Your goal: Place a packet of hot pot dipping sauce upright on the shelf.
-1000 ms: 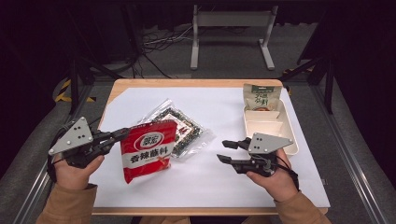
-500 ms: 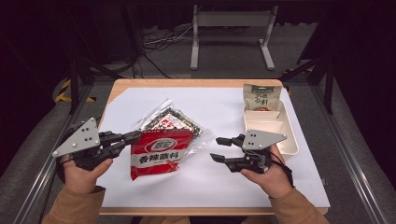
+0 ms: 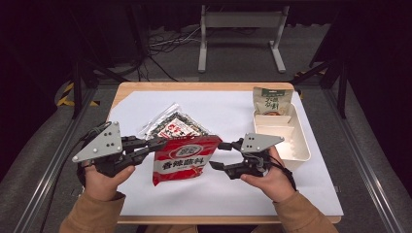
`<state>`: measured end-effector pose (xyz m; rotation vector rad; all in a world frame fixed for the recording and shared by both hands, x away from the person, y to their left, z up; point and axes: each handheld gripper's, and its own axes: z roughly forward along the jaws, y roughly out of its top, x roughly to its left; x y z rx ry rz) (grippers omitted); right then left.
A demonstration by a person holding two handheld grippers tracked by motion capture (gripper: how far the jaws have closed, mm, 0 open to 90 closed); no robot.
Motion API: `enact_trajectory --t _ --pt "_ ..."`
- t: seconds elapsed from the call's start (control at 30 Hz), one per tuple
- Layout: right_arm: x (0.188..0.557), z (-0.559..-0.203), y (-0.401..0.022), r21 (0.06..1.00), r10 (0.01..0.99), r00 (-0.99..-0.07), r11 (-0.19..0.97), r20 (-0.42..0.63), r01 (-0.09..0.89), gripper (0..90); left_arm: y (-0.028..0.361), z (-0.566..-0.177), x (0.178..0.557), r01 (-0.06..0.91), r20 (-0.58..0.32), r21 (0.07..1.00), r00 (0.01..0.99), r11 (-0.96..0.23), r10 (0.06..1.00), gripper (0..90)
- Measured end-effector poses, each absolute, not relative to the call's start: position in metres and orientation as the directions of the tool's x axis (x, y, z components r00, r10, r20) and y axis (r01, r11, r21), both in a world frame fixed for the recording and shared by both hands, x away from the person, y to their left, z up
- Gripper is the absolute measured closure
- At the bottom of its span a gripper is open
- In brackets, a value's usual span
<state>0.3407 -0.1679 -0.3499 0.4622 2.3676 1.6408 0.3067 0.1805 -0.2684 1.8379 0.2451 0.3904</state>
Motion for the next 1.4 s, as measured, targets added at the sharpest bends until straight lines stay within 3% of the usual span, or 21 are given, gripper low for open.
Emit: enact_trajectory --t 0.47,0.57,0.63,0.8,1.17,1.4 --pt "0.349 -0.388 -0.150 0.928 0.286 -0.957 0.340 0.056 0.156 43.1 0.165 -0.268 0.309 -0.035 0.129 0.961 0.934 -0.274 0.334 90.0" --pt "0.351 -0.396 -0.144 0.917 0.260 -0.962 0.358 0.082 0.175 50.1 0.164 -0.269 0.309 -0.032 0.126 0.961 0.935 -0.276 0.332 90.0" --pt "0.351 -0.399 -0.143 0.914 0.253 -0.964 0.365 0.086 0.177 63.4 0.165 -0.269 0.310 -0.034 0.131 0.960 0.931 -0.278 0.339 90.0" --pt "0.349 -0.395 -0.147 0.919 0.230 -0.968 0.350 0.104 0.182 79.9 0.168 -0.270 0.311 -0.022 0.116 0.964 0.931 -0.264 0.346 90.0" --pt "0.343 -0.377 -0.159 0.891 0.231 -0.966 0.404 0.120 0.207 85.7 0.173 -0.275 0.320 0.030 0.062 0.968 0.933 -0.247 0.354 90.0" --pt "0.343 -0.369 -0.174 0.883 0.268 -0.958 0.417 0.106 0.214 86.4 0.169 -0.280 0.325 0.085 0.036 0.952 0.923 -0.295 0.383 68.0"
